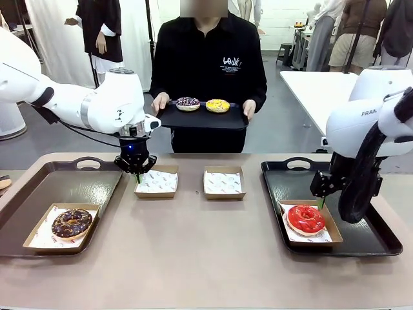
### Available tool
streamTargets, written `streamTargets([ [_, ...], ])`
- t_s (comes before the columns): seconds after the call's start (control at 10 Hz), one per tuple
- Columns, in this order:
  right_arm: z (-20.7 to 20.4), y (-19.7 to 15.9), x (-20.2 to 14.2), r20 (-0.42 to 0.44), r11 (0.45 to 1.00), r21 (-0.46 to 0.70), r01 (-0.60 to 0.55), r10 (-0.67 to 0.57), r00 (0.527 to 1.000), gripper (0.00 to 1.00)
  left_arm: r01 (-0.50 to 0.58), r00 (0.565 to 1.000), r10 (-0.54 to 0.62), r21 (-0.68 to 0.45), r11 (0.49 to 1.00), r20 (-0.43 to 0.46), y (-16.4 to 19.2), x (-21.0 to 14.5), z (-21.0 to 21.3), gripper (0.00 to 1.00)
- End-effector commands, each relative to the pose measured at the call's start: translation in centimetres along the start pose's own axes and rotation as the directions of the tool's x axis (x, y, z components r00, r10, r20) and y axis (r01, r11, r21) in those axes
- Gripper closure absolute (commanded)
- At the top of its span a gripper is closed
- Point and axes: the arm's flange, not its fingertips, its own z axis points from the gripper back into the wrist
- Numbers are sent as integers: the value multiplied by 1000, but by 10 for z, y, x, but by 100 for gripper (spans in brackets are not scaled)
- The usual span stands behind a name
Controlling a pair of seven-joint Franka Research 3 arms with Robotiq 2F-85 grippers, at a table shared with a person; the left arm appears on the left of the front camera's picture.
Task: Individually package the donuts and arrange them on the tray.
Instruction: Place the picked Paper togo box on the Handle tray while simultaneously picking up another Paper togo box from the table with the other hand.
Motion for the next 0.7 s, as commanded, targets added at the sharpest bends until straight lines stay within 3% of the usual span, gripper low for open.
streamTargets([
  [0.0, 23, -15, -13, -30, 997, 82, -1, 4, 1000, 0, -8, 1000, 8, 7, 1000, -27, 0, -5, 13, 100],
  [0.2, 76, -65, -28, -112, 931, 364, -15, 60, 992, 0, 65, 997, -66, -61, 996, -25, 7, -22, 55, 100],
  [0.3, 96, -98, -32, -82, 880, 474, -15, 61, 995, 0, 92, 996, -94, -88, 992, -14, 11, -30, 79, 100],
  [0.6, 119, -186, -35, -75, 650, 759, -41, 150, 986, 0, 85, 995, -79, -115, 990, 54, 19, -33, 145, 100],
])
